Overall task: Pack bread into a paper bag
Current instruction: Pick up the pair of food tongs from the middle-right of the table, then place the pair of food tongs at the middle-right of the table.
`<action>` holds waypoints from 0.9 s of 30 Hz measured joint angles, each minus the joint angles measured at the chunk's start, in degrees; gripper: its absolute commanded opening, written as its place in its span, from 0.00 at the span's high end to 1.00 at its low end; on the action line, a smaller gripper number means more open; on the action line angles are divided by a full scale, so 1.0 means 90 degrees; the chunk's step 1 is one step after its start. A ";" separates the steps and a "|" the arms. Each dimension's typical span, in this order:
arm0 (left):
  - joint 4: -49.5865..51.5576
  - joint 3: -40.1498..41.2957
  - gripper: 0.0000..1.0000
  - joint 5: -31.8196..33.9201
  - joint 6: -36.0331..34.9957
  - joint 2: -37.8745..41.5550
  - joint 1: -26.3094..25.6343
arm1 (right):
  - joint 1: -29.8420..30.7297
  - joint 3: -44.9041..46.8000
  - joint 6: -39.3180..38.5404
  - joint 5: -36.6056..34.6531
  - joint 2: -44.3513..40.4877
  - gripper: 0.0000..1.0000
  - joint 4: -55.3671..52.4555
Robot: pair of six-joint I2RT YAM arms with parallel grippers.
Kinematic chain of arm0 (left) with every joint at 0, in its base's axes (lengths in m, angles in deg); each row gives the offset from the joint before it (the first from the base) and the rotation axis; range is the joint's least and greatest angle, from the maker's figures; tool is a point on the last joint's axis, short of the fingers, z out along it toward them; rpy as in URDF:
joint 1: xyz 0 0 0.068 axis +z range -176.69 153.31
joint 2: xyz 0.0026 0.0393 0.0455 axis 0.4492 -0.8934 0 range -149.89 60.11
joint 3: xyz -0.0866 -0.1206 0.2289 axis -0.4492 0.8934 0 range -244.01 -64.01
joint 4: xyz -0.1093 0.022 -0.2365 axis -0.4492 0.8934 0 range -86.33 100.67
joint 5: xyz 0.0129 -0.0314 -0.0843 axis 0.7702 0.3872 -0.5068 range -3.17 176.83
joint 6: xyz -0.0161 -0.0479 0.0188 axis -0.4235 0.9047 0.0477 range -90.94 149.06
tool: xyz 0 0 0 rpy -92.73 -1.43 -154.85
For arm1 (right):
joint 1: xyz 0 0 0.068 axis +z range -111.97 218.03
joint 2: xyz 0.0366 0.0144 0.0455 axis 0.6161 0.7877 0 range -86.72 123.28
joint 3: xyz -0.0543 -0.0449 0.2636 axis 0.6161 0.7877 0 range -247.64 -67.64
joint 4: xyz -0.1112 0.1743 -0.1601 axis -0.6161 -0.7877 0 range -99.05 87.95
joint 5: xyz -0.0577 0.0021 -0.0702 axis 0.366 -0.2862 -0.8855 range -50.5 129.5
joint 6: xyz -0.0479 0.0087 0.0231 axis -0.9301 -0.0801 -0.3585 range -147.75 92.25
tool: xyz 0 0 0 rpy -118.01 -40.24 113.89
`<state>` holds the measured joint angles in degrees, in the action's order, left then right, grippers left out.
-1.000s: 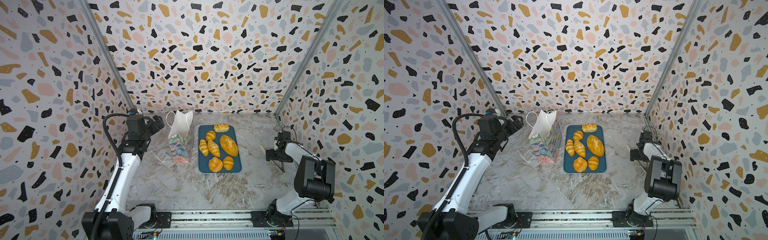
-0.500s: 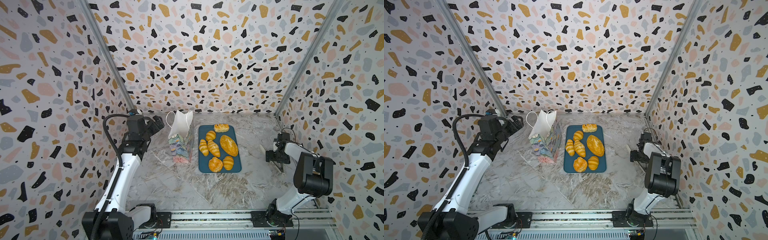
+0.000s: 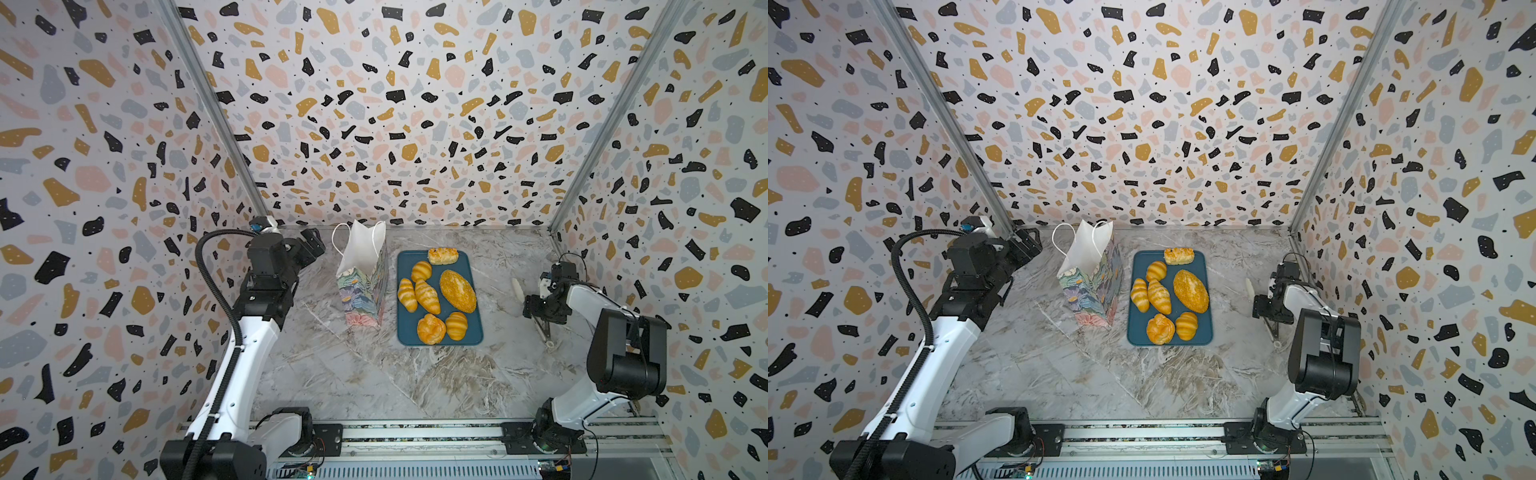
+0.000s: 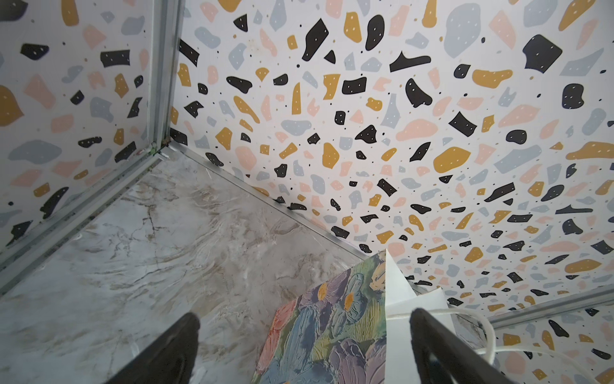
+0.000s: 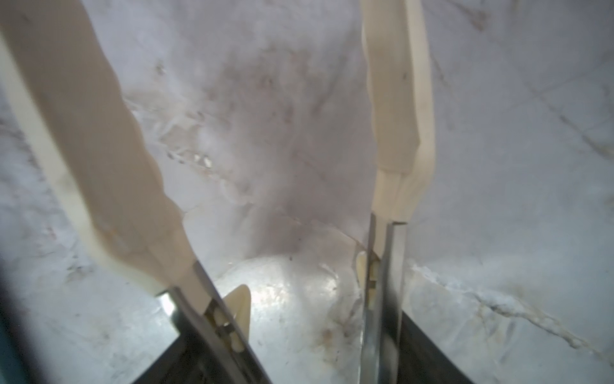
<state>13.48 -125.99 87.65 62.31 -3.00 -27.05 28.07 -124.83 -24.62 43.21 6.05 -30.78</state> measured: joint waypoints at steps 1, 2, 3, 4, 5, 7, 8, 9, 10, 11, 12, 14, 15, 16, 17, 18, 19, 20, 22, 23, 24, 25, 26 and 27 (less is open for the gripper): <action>-0.0053 0.0051 0.01 0.0044 -0.0046 0.0017 0.0000 | 0.0097 0.0000 0.0056 -0.0002 -0.0090 0.24 0.0002; -0.0097 0.0090 0.00 0.0078 -0.0095 0.0024 0.0000 | 0.0204 0.0000 0.0107 -0.0002 -0.0177 0.24 0.0005; -0.0117 0.0114 0.01 0.0112 -0.0134 0.0022 0.0000 | 0.0313 0.0000 0.0175 0.0000 -0.0248 0.24 0.0007; -0.0146 0.0153 0.00 0.0141 -0.0192 0.0017 0.0000 | 0.0437 0.0000 0.0255 -0.0002 -0.0308 0.24 0.0010; -0.0158 0.0189 0.01 0.0168 -0.0248 0.0015 0.0000 | 0.0549 0.0000 0.0325 0.0000 -0.0355 0.25 0.0015; -0.0175 0.0257 0.00 0.0216 -0.0340 0.0012 0.0000 | 0.0763 0.0002 0.0486 -0.0002 -0.0403 0.25 0.0051; -0.0175 0.0289 0.01 0.0243 -0.0391 0.0012 0.0000 | 0.0852 0.0015 0.0576 -0.0005 -0.0420 0.26 0.0092; -0.0177 0.0311 0.00 0.0262 -0.0440 0.0012 0.0000 | 0.0933 0.0049 0.0668 -0.0005 -0.0442 0.26 0.0163; -0.0194 0.0335 0.01 0.0299 -0.0483 0.0015 0.0000 | 0.1008 0.0112 0.0775 -0.0005 -0.0478 0.26 0.0248; -0.0202 0.0355 0.01 0.0313 -0.0529 0.0019 0.0000 | 0.1056 0.0182 0.0874 0.0007 -0.0510 0.27 0.0313; -0.0209 0.0374 0.00 0.0335 -0.0576 0.0027 0.0000 | 0.1095 0.0255 0.0974 0.0002 -0.0534 0.27 0.0376; -0.0216 0.0408 0.00 0.0357 -0.0648 0.0049 0.0000 | 0.1137 0.0406 0.1185 -0.0019 -0.0566 0.27 0.0508; -0.0219 0.0423 0.01 0.0364 -0.0682 0.0061 0.0000 | 0.1166 0.0459 0.1263 -0.0058 -0.0566 0.27 0.0556; -0.0236 0.0452 0.00 0.0374 -0.0724 0.0080 0.0000 | 0.1202 0.0512 0.1353 -0.0104 -0.0566 0.27 0.0600; -0.0243 0.0486 0.01 0.0376 -0.0753 0.0104 0.0000 | 0.1229 0.0556 0.1430 -0.0172 -0.0566 0.27 0.0631; -0.0243 0.0517 0.01 0.0376 -0.0775 0.0124 0.0000 | 0.1260 0.0585 0.1496 -0.0248 -0.0566 0.27 0.0665; -0.0240 0.0551 0.00 0.0376 -0.0794 0.0146 0.0000 | 0.1299 0.0614 0.1562 -0.0328 -0.0566 0.27 0.0719; -0.0240 0.0580 0.00 0.0376 -0.0804 0.0160 0.0000 | 0.1338 0.0641 0.1630 -0.0396 -0.0566 0.27 0.0772; -0.0238 0.0627 0.01 0.0379 -0.0828 0.0182 0.0000 | 0.1413 0.0690 0.1732 -0.0515 -0.0566 0.27 0.0889; -0.0238 0.0641 0.01 0.0376 -0.0843 0.0189 0.0000 | 0.1452 0.0721 0.1792 -0.0578 -0.0559 0.27 0.0954; -0.0240 0.0656 0.00 0.0376 -0.0852 0.0197 0.0000 | 0.1477 0.0750 0.1829 -0.0627 -0.0551 0.27 0.1008; -0.0238 0.0670 0.01 0.0376 -0.0865 0.0204 0.0000 | 0.1506 0.0782 0.1872 -0.0678 -0.0525 0.27 0.1069; -0.0240 0.0682 0.01 0.0379 -0.0869 0.0211 0.0000 | 0.1537 0.0811 0.1911 -0.0714 -0.0495 0.27 0.1132; -0.0238 0.0687 0.01 0.0376 -0.0882 0.0219 0.0000 | 0.1562 0.0843 0.1933 -0.0750 -0.0449 0.27 0.1188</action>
<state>11.33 -119.80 91.04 54.38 -1.03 -27.05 42.13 -117.25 -7.22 36.45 2.01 -20.09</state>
